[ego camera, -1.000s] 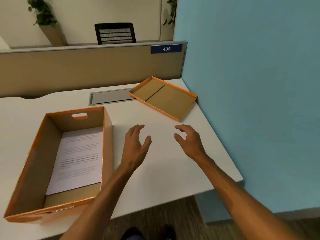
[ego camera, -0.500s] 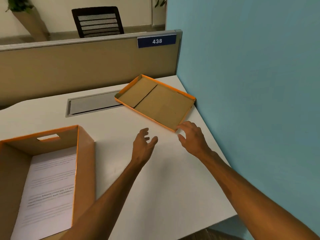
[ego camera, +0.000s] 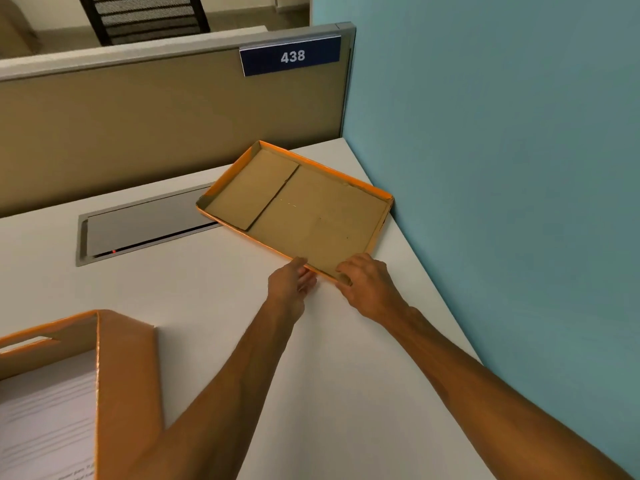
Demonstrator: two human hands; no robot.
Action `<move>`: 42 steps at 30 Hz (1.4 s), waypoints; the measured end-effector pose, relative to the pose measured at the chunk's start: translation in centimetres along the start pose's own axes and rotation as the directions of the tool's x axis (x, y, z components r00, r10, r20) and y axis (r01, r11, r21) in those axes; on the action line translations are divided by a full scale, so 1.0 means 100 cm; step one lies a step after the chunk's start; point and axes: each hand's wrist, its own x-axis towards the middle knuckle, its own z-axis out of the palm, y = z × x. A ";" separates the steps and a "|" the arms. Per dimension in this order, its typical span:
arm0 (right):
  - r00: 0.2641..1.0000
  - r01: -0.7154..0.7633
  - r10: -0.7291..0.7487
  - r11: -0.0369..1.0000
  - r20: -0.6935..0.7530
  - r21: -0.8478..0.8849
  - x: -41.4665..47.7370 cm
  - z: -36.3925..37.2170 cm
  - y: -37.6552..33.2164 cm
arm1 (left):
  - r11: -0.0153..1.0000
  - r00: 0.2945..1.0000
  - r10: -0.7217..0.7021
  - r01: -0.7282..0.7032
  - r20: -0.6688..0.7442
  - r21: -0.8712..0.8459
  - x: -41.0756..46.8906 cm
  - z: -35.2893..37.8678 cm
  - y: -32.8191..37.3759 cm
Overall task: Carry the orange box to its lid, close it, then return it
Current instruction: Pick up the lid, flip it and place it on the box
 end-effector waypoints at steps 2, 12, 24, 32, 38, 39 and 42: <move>1.000 0.009 -0.009 1.000 0.015 -0.005 0.002 0.003 -0.001 | 0.999 1.000 -0.022 0.022 0.003 -0.034 0.003 0.003 0.004; 0.995 0.055 -0.053 0.998 -0.081 0.021 0.004 -0.003 -0.009 | 1.000 1.000 0.006 -0.006 0.012 -0.006 0.005 0.007 0.017; 0.951 -0.005 -0.021 0.997 -0.309 -0.082 0.000 -0.040 -0.028 | 0.978 0.973 0.206 -0.201 0.105 -0.053 -0.054 0.022 0.050; 0.890 0.022 -0.023 1.000 -0.455 -0.008 -0.014 -0.070 -0.057 | 0.882 0.883 0.467 -0.468 0.038 0.050 -0.136 0.040 0.057; 0.859 0.098 0.098 0.933 -0.503 0.348 -0.035 -0.093 -0.076 | 0.718 0.741 0.668 -0.665 0.065 0.204 -0.187 0.052 0.048; 0.856 0.103 0.134 0.902 -0.499 0.419 -0.040 -0.100 -0.079 | 0.684 0.713 0.696 -0.695 0.084 0.222 -0.196 0.053 0.046; 0.864 0.093 0.226 0.807 -0.451 0.583 -0.053 -0.116 -0.081 | 0.606 0.661 0.728 -0.745 0.181 0.279 -0.216 0.050 0.041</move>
